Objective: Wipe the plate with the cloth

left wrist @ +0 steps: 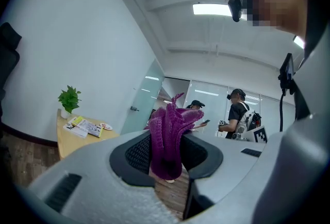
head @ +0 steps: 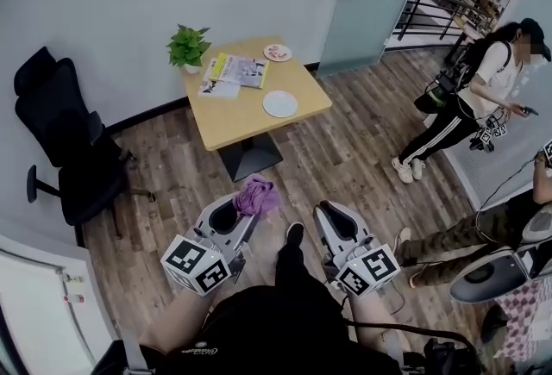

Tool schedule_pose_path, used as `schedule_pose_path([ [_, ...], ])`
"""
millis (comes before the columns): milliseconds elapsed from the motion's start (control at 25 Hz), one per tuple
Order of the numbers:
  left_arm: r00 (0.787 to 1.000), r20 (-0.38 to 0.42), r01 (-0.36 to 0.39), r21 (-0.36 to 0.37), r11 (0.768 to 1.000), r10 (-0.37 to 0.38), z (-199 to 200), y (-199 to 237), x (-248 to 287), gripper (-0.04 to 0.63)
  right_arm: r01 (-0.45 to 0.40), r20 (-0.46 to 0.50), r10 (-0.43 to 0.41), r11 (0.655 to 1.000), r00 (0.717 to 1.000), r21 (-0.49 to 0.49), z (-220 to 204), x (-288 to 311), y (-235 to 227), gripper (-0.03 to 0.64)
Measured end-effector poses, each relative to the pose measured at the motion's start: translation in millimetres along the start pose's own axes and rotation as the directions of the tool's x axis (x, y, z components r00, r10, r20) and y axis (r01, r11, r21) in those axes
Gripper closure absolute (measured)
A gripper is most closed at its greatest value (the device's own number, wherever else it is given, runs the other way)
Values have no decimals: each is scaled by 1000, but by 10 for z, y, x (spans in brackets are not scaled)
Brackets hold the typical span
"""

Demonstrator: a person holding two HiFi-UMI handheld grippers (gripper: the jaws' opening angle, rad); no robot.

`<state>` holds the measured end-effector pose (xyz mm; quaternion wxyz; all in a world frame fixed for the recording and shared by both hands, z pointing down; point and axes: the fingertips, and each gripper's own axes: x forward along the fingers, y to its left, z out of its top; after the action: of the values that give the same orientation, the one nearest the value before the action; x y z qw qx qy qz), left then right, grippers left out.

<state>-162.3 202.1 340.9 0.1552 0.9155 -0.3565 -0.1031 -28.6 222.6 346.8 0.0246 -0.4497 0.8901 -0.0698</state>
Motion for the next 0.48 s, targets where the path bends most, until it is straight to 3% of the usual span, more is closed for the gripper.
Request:
schedule_pose_path([
  [200,1000,-23,-10,16,1000,10,-19,232,446,471,-9,16,8,1000,1000,20,27,297,-434,560],
  [480,997,-38,-61,19,998,61,158,689,1456,471,-66,3,65,997,998,52,215,976,-1332,560],
])
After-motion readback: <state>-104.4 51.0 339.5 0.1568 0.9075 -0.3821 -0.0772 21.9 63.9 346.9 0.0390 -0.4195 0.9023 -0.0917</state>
